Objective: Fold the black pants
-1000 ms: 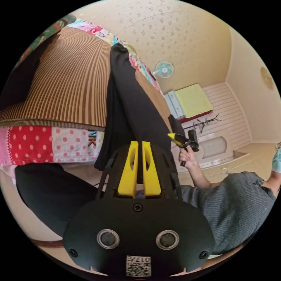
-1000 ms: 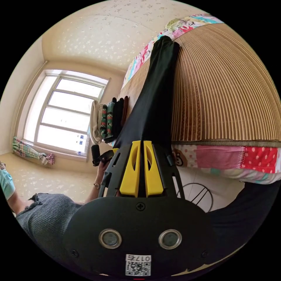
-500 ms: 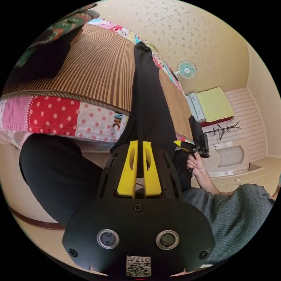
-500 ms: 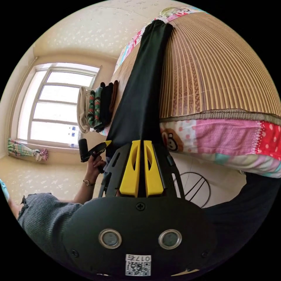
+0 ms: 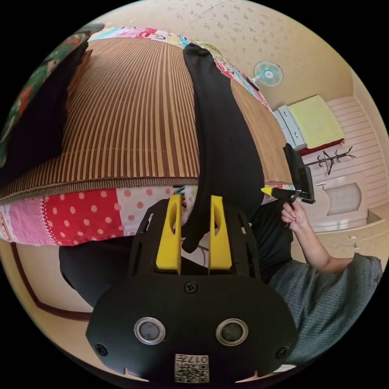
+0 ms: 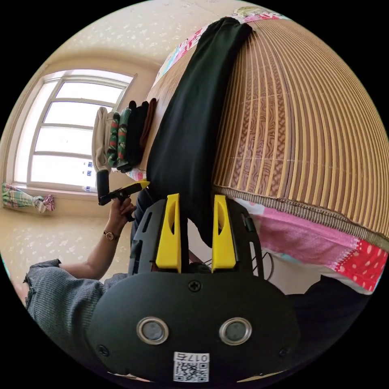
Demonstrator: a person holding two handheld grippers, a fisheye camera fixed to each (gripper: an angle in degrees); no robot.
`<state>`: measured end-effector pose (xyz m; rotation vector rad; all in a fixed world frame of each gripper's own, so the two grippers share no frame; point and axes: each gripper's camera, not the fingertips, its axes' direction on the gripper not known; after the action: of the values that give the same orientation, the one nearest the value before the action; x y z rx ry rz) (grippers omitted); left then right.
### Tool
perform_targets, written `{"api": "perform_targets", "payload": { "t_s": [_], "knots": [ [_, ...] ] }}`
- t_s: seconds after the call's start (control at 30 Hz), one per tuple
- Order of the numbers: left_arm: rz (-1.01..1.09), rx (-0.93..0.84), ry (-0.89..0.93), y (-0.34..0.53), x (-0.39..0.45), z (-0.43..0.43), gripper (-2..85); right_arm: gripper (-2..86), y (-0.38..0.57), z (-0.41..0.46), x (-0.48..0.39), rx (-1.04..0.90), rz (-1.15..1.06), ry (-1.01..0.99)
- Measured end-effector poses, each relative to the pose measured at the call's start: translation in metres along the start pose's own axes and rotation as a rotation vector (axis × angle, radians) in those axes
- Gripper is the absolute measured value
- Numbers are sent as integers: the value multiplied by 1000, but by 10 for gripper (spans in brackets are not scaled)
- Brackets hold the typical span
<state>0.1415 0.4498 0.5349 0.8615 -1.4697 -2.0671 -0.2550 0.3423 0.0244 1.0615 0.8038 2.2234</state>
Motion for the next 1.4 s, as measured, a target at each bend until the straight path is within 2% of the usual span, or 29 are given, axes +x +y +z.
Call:
{"api": "perform_targets", "payload": {
  "t_s": [0.1,0.33,0.4,0.57,0.7,0.8,1.07,1.17,1.27,1.4],
  "knots": [
    [42,-34,12,2,15,12,42,46,-2,-4,-3,-47,-37,10],
    [100,-175,119,36,65,48,42,43,40,-43,2,-139,-93,135],
    [72,-193,155,41,66,51,49,55,54,-59,25,-154,-33,66],
    [22,79,274,14,47,3,86,100,63,-118,64,62,51,-111],
    [20,64,333,-52,32,8,149,130,26,-138,84,146,44,-173],
    [31,47,299,-103,26,21,164,143,-17,-133,95,135,46,-231],
    [-19,60,363,-183,3,45,108,146,-107,-113,103,110,37,-327],
    [-52,47,372,-183,0,44,98,149,-119,-103,98,58,29,-379],
    [-31,34,383,-171,1,45,81,137,-108,-105,97,94,15,-359],
    [-75,29,444,-175,-14,47,55,117,-118,-104,115,98,42,-466]
  ]
}}
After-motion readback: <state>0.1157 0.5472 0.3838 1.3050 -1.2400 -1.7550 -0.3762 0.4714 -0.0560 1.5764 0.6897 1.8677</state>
